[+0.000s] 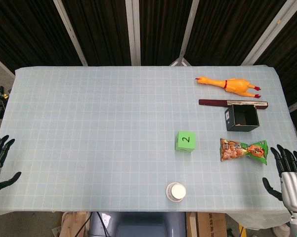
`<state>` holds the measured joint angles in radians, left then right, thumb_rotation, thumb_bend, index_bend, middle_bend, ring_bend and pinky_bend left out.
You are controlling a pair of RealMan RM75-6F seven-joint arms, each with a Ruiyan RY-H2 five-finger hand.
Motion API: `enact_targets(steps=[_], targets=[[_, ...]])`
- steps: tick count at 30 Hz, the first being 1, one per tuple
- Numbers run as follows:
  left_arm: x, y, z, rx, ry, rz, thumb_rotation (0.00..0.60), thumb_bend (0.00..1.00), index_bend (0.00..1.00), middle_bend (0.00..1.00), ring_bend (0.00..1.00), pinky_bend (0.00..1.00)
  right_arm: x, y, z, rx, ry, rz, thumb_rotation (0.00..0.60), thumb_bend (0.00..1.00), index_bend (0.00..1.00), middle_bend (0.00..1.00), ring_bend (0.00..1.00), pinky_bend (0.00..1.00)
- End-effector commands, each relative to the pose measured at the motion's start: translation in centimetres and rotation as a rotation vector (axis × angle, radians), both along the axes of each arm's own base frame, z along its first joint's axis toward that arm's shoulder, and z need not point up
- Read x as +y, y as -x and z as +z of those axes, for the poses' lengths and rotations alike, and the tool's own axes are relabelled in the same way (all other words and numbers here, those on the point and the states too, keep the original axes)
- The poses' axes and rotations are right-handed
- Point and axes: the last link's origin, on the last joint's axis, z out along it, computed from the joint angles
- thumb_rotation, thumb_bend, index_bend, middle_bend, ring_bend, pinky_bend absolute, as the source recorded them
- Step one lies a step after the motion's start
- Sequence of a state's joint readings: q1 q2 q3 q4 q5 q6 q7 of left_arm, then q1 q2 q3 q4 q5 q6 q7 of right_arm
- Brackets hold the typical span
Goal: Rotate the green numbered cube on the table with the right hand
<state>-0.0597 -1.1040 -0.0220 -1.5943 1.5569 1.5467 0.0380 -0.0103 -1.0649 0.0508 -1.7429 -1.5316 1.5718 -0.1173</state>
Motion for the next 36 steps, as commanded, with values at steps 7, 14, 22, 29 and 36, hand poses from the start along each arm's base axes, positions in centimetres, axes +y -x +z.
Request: enact_targets(steps=[7,14,22,29,36], targets=[[-0.3,-0.4,-0.1,-0.004,-0.003,-0.024,0.6,0.27,0.0,0.0,0.0,0.01,0.4,-0.3,-0.2,0.008,-0.011,0.011,0.6,0.33,0.07,0.06,0.08,0.04],[-0.1,-0.2,0.1,-0.006,-0.009,-0.021,0.6,0.27,0.0,0.0,0.0,0.01,0.4,-0.2,-0.3,0.0,-0.026,-0.009,0.6,0.33,0.07,0.06,0.12,0.04],[-0.7,-0.4,0.6,-0.036,-0.012,-0.049,0.6,0.27,0.0,0.0,0.0,0.01,0.2,0.0,-0.7,-0.002,-0.046,-0.032,0.6,0.33,0.09,0.16,0.25,0.12],[-0.6,-0.1,1.5,-0.065,-0.034,-0.04,0.6,0.27,0.0,0.0,0.0,0.01,-2.6,-0.2,-0.5,0.051,-0.114,-0.047,0.6,0.33,0.13,0.51,0.56,0.48],[-0.6,-0.2,1.2,-0.056,-0.025,-0.033,0.6,0.27,0.0,0.0,0.0,0.01,-6.7,-2.9,-1.6,0.088,-0.301,-0.034,0.6,0.61,0.13,0.81,0.85,0.75]])
